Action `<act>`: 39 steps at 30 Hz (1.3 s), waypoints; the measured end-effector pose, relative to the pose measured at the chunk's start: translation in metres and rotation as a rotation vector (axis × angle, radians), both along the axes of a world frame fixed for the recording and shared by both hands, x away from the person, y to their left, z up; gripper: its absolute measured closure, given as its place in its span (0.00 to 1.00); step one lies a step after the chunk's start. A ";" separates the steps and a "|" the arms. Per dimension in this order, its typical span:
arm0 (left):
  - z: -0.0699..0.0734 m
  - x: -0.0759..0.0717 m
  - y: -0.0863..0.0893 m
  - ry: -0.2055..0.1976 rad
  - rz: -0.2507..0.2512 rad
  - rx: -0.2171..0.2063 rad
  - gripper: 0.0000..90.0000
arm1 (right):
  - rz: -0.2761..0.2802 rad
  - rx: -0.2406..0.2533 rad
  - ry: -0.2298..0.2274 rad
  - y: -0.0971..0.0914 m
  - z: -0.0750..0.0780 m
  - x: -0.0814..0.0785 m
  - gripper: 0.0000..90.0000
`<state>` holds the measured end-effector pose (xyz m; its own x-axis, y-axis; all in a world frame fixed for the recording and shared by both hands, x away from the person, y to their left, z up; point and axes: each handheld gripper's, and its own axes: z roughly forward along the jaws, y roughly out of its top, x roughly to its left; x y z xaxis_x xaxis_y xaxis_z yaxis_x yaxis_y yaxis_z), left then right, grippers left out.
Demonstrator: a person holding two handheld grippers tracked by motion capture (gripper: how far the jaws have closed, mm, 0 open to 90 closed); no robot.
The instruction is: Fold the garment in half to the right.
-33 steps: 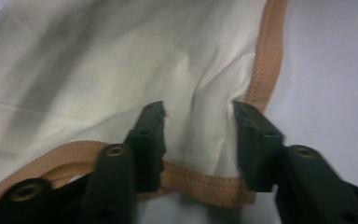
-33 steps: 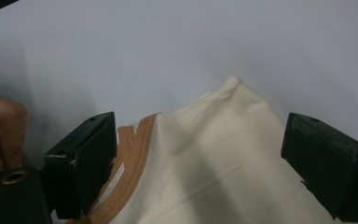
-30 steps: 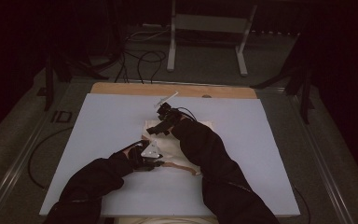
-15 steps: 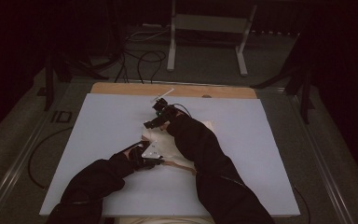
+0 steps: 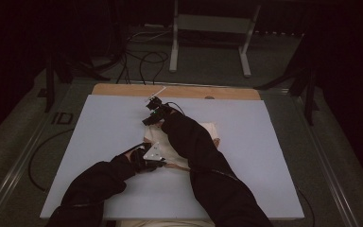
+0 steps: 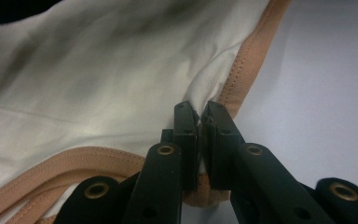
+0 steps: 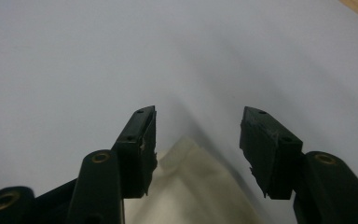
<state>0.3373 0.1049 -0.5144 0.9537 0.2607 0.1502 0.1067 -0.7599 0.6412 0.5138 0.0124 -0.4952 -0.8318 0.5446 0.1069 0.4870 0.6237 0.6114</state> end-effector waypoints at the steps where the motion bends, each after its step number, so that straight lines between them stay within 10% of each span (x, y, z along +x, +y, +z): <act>1: 0.000 0.000 0.000 0.000 0.000 -0.004 0.95 | 0.005 -0.004 -0.003 0.001 -0.001 0.001 0.55; 19: 0.000 0.001 0.001 0.012 -0.004 0.001 0.95 | 0.066 -0.135 -0.052 0.020 -0.014 -0.006 0.96; 39: 0.006 -0.001 0.001 0.015 -0.024 -0.004 0.96 | 0.092 -0.082 -0.077 0.007 0.009 -0.012 0.98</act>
